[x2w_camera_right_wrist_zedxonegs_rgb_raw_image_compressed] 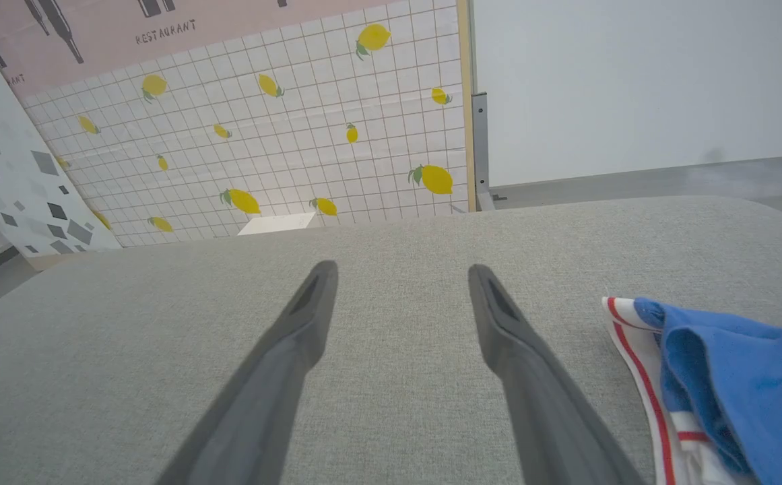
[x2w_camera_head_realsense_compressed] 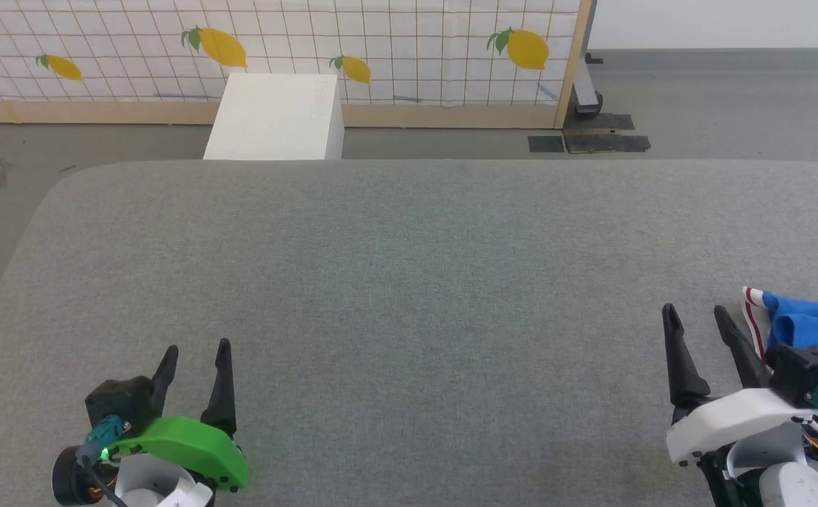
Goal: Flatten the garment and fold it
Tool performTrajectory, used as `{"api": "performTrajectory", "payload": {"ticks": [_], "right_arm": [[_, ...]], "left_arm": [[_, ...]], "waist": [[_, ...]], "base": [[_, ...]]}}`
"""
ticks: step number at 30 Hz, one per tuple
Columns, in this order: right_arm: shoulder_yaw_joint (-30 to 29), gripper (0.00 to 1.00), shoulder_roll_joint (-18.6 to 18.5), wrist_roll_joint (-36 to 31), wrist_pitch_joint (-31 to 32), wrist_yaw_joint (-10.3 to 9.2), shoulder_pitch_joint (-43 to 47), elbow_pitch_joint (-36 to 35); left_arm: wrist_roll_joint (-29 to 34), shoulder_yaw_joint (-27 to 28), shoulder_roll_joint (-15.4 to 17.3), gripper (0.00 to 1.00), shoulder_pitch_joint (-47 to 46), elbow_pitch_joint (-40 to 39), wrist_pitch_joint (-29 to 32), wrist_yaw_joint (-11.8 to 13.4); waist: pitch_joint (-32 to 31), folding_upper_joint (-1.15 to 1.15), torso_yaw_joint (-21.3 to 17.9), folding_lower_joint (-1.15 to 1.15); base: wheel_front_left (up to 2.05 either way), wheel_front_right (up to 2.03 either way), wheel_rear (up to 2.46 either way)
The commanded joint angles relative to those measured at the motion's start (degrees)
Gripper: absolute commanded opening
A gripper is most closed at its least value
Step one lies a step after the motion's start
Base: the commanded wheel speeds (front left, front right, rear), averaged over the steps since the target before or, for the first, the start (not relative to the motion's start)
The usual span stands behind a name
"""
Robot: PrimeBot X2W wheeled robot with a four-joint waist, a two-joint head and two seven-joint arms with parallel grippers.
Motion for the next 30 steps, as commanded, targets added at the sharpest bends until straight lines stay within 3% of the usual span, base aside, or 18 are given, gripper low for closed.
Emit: {"api": "performTrajectory", "payload": {"ticks": [1, 13, 30], "right_arm": [[0.2, 1.0, 0.07, 0.07, 0.3, -0.06, 0.62, 0.2], [0.34, 1.0, 0.07, 0.28, 0.48, -0.06, 0.68, 0.23], [0.33, 1.0, 0.07, 0.28, 0.76, -0.06, 0.59, 0.49]], "left_arm": [[0.72, -0.11, 0.4, 1.0, -1.02, -0.07, -0.38, 0.32], [0.56, -0.51, 1.72, 1.0, -1.15, -0.93, -0.78, -1.15], [-0.31, -0.72, 1.62, 1.0, -1.12, -0.35, -1.16, -1.31]], "waist": [[-0.03, 0.0, -0.01, 0.0], [0.01, 0.0, 0.1, 0.0], [0.03, 0.0, 0.02, 0.0]], "base": [[0.0, 0.0, 0.0], [0.0, 0.0, 0.0], [0.0, 0.0, 0.0]]}}
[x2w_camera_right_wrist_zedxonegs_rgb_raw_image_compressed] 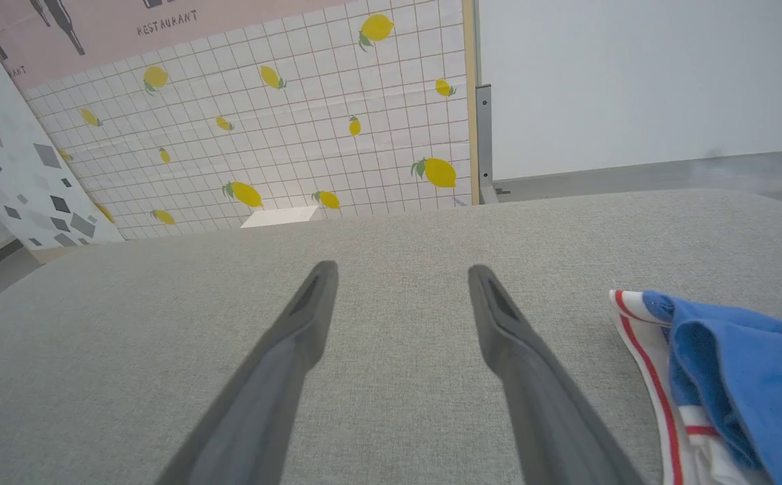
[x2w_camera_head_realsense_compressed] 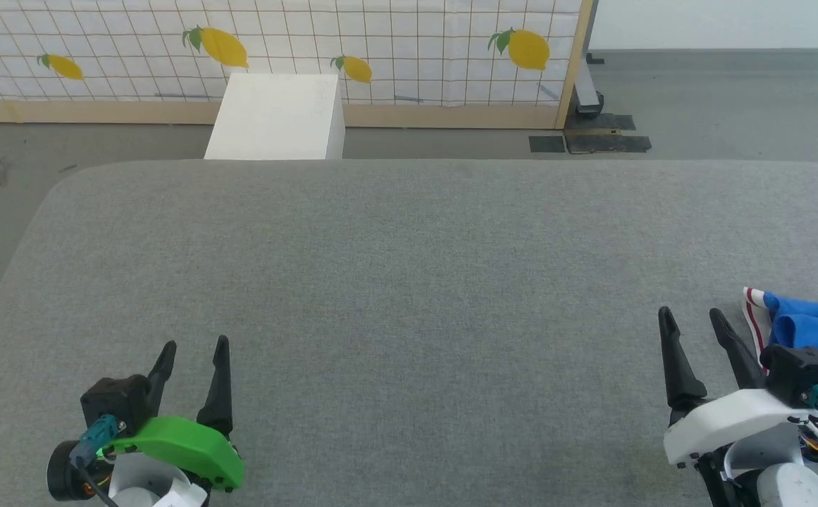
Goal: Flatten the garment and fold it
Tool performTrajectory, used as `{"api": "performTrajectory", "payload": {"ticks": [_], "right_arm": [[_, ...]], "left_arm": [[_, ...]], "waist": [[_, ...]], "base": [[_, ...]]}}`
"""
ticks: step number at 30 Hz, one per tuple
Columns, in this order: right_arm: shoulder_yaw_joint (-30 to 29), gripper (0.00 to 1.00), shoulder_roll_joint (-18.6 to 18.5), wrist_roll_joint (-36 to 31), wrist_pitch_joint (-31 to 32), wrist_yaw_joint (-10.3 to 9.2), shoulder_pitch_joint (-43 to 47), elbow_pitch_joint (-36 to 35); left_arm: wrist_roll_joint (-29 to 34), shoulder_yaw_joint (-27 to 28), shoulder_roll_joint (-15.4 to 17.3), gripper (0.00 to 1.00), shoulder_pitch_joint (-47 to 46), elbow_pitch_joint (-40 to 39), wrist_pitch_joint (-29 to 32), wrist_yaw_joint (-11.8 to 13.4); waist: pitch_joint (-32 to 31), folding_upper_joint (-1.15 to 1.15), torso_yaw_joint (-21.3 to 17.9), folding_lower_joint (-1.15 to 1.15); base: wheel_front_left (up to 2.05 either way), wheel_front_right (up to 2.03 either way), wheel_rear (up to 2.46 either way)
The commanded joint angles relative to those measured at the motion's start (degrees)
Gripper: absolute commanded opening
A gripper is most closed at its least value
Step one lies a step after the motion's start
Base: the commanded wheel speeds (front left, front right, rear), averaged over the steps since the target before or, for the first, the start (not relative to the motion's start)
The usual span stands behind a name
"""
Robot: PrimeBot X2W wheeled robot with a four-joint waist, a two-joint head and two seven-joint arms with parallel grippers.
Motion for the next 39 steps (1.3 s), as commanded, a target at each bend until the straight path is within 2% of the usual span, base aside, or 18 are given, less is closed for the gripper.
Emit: {"api": "performTrajectory", "payload": {"ticks": [1, 7, 39], "right_arm": [[-0.01, 0.0, 0.0, -0.01, 0.01, 0.0, 0.0, -0.01], [-0.02, 0.0, -0.01, -0.05, 0.01, 0.0, 0.0, -0.03], [1.38, 0.0, 0.01, -3.05, 1.37, -0.02, 0.86, -3.02]], "left_arm": [[0.01, 0.0, -0.01, 0.0, 0.0, 0.02, 0.0, -0.01], [0.09, 0.03, -0.09, 0.0, 0.11, 0.01, 0.18, -0.01], [8.81, 4.78, -4.93, 0.0, 1.09, -2.58, 3.33, -2.05]], "waist": [[0.0, 0.0, 0.0, 0.0], [0.01, 0.0, -0.01, 0.0], [-0.27, 0.0, -0.44, 0.0]], "base": [[0.0, 0.0, 0.0], [0.0, 0.0, 0.0], [0.0, 0.0, 0.0]]}}
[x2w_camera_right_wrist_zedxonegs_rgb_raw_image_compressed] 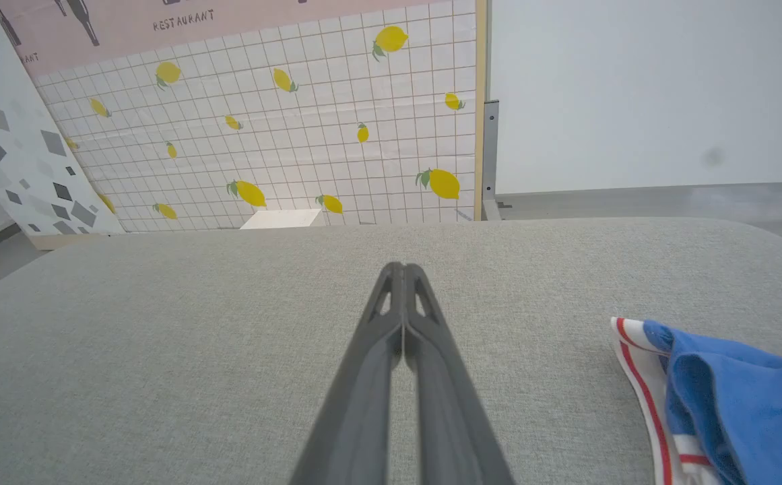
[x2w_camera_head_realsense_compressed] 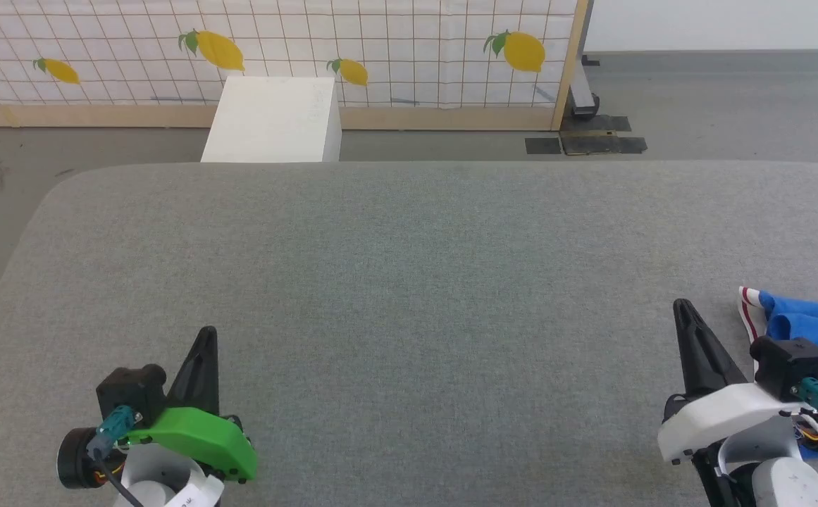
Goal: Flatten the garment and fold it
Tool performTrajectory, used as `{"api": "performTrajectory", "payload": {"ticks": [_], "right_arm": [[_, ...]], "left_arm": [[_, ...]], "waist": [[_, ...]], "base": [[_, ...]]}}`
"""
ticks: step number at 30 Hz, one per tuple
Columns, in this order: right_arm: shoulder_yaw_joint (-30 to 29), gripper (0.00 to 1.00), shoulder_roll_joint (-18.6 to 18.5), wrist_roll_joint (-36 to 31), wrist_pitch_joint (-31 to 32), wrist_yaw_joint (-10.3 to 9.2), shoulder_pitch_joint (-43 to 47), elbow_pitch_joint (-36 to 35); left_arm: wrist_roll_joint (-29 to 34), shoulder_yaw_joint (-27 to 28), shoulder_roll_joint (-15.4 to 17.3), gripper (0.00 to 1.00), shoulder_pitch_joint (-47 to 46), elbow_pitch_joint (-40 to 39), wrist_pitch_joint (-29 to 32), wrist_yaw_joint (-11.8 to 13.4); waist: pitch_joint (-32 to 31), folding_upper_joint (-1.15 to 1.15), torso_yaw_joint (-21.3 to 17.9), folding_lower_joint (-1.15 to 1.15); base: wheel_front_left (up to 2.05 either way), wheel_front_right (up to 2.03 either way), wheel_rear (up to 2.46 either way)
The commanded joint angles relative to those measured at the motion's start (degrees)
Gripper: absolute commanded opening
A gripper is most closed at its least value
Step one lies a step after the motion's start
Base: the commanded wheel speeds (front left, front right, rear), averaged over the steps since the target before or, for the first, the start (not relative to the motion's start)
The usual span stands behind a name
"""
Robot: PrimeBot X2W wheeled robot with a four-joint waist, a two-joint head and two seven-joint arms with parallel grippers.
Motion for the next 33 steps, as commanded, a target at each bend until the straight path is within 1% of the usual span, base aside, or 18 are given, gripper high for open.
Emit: {"api": "performTrajectory", "payload": {"ticks": [1, 33], "right_arm": [[0.2, 0.0, 0.02, -0.6, 0.24, -0.02, 0.88, -0.58], [1.56, 0.0, 0.04, -3.52, 1.56, -0.03, 1.71, -3.5]], "left_arm": [[1.54, 0.5, -0.64, 0.0, 0.71, -0.38, 0.3, -0.42], [10.03, 5.12, -5.36, 0.0, 1.66, -2.9, 3.36, -2.4]], "waist": [[-0.01, 0.0, -0.02, 0.0], [-0.28, 0.0, -0.44, 0.0]], "base": [[0.0, 0.0, 0.0], [0.0, 0.0, 0.0]]}}
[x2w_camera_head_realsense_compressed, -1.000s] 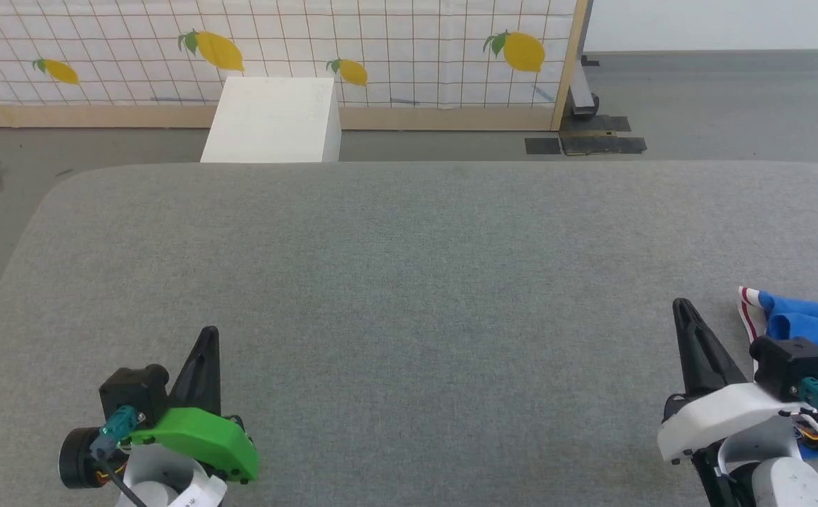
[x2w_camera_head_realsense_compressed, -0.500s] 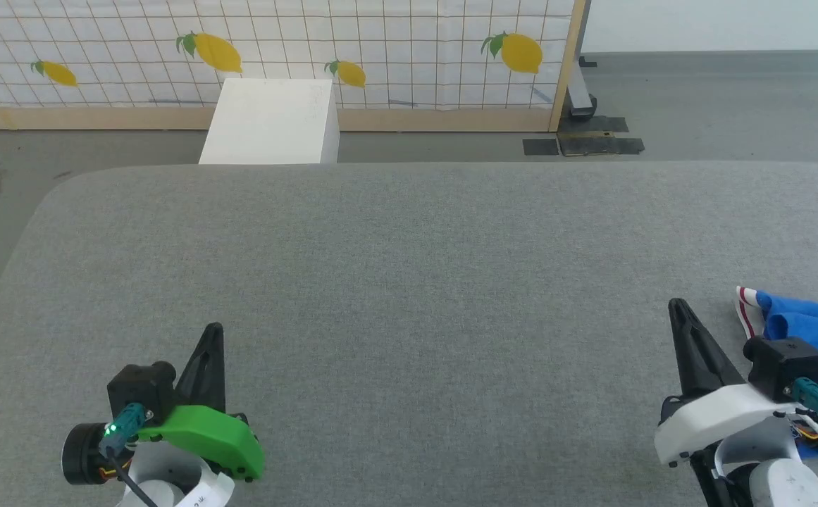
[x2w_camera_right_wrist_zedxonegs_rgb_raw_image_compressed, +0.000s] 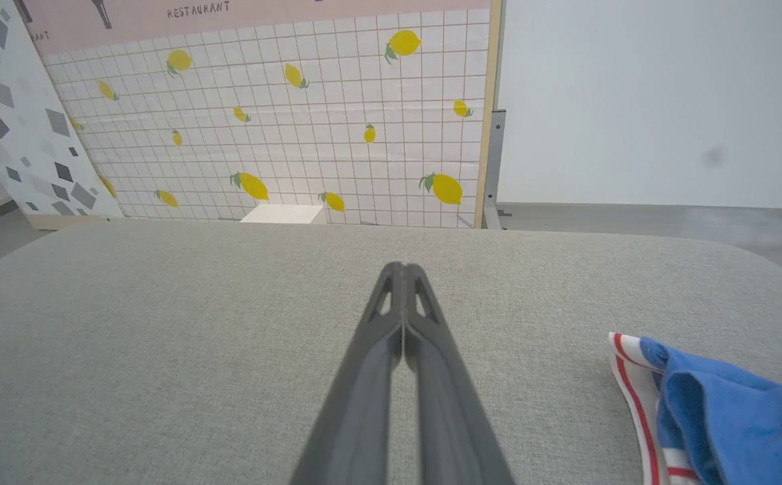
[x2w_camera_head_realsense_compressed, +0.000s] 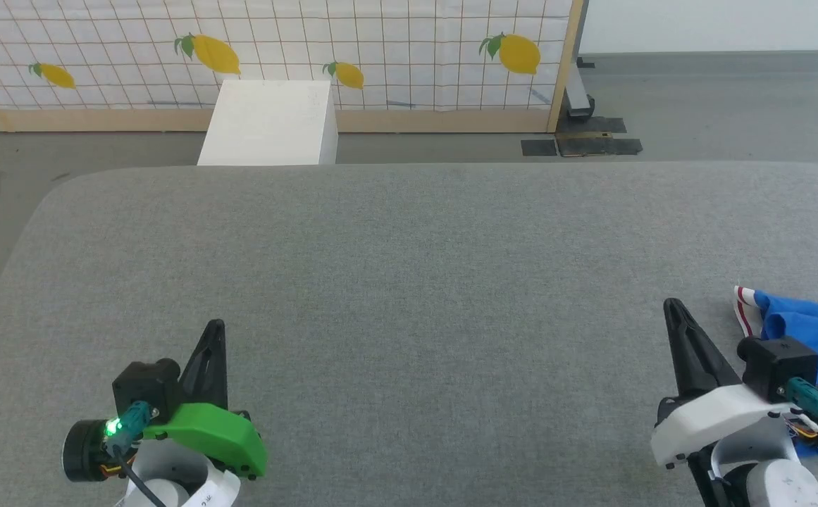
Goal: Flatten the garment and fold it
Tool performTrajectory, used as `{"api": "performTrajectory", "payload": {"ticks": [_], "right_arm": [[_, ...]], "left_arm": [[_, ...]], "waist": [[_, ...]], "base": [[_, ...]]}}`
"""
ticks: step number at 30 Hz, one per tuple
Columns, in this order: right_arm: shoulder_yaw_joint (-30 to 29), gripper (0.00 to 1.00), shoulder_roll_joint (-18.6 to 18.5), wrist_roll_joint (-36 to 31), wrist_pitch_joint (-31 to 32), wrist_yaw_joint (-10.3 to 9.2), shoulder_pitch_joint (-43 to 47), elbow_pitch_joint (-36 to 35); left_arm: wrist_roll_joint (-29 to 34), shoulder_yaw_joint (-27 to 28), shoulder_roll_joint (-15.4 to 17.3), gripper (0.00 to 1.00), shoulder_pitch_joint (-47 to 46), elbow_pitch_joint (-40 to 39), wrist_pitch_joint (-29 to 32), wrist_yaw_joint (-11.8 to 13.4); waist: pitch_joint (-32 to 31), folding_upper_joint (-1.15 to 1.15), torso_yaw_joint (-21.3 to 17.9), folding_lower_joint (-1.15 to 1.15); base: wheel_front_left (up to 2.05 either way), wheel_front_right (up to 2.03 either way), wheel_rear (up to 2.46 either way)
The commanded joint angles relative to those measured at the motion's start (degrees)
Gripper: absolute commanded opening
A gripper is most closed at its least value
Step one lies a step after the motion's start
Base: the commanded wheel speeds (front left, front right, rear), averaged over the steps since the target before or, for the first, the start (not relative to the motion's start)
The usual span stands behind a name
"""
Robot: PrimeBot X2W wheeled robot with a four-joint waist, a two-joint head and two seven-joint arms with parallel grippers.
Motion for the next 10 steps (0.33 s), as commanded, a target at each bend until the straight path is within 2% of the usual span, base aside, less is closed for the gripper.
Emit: {"api": "performTrajectory", "payload": {"ticks": [1, 10], "right_arm": [[0.17, 0.0, 0.04, -0.67, 0.09, -0.03, 0.75, -0.59], [0.55, 0.0, 0.04, -1.48, 0.45, -0.04, 0.99, -1.39]], "left_arm": [[0.99, 0.57, -0.63, 0.0, 0.79, -0.38, 0.41, -0.42], [3.33, 1.84, -1.94, 0.0, 1.06, -1.08, 1.25, -0.97]], "waist": [[-0.01, 0.0, -0.02, 0.0], [-0.08, 0.0, -0.13, 0.0]], "base": [[0.0, 0.0, 0.0], [0.0, 0.0, 0.0]]}}
